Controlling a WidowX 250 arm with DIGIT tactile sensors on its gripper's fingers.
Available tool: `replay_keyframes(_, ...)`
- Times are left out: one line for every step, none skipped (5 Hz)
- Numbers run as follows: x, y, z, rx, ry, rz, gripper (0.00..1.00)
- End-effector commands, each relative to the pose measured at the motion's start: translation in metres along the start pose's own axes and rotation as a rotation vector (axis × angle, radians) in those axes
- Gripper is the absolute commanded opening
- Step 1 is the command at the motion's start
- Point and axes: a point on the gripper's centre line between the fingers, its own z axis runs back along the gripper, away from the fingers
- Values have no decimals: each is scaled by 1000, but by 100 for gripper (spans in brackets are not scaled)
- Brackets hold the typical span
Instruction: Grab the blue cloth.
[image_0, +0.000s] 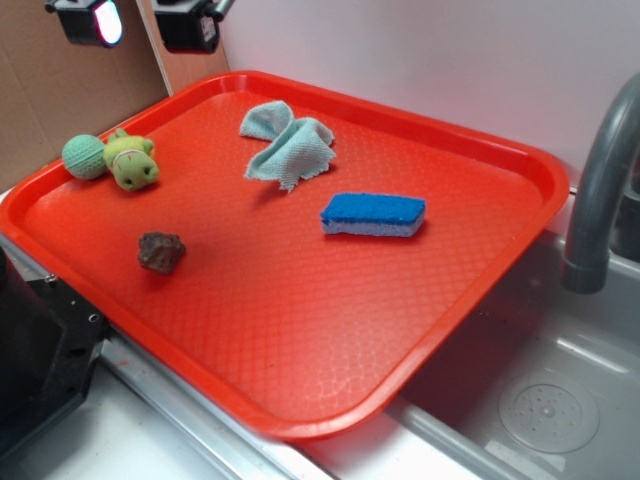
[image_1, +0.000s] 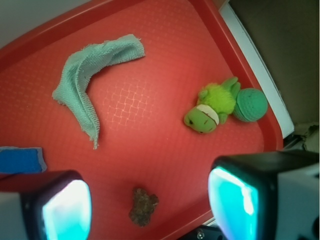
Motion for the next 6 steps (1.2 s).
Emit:
replay_keyframes(53, -21, -31, 161, -186, 344, 100)
replay_keyframes(71, -49, -51, 124, -105, 554, 100)
replay_keyframes(71, -62, -73, 93, -102, 483, 100)
replay_keyframes(76, -65, -101, 56, -97, 392, 100)
replay_keyframes(68, -66, -125, -23, -24, 339, 100)
replay_keyframes(55, -74, -137, -33, 36, 288, 0)
